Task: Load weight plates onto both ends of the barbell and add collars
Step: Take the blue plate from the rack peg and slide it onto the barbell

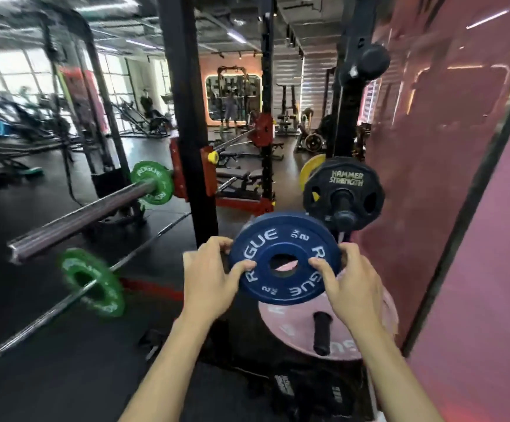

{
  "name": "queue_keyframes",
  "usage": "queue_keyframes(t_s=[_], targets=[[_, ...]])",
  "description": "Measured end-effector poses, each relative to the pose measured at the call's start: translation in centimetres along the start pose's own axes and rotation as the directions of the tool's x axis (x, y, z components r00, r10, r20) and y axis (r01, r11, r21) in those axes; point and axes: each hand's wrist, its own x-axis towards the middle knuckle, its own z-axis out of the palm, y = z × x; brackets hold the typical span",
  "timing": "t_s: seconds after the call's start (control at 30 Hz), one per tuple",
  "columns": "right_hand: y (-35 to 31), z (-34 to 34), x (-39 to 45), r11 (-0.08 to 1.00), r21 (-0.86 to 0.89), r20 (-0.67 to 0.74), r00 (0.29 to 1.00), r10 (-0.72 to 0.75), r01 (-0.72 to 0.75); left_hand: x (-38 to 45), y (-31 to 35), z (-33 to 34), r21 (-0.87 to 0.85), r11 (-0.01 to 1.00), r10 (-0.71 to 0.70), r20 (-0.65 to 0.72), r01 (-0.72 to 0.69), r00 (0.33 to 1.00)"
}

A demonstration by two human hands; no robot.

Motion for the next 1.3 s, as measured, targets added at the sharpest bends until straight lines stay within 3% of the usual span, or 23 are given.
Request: queue_keyframes(t_s=[0.17,0.43,0.73,1.0,1.3], targets=[[-6.6,4.9,-1.0,0.984,0.163,0.104,0.991,-0.087,0.07,-2.1,-5.4,-6.9,0.135,0.985,-0.103,-0.07,0.112,0.992],[-19.7,11.9,-4.0,0.923,0.343,0.196,0.948,-0.25,0.172,-5.4,-13.7,-18.2,0.2,0.935,-0.234,-0.277,0.294,0.932],[-34.1,19.3,-7.8,0.909,0.389,0.218,0.944,-0.249,0.15,-5.1,-26.4,-28.0,0.166,0.921,-0.28,-0.348,0.352,0.895],[-43.0,23.9,-9.5,0.979,0.202,0.169,0.983,-0.072,0.037,0.1,-37.6,-32.0,0.025,0.957,-0.283,-0.158,0.29,0.946],[-45.2,24.6,-8.7,0.999,0.025,0.039,0.999,-0.039,0.038,4.5,-41.4,-30.4,-0.166,0.948,-0.276,-0.002,0.272,0.961]])
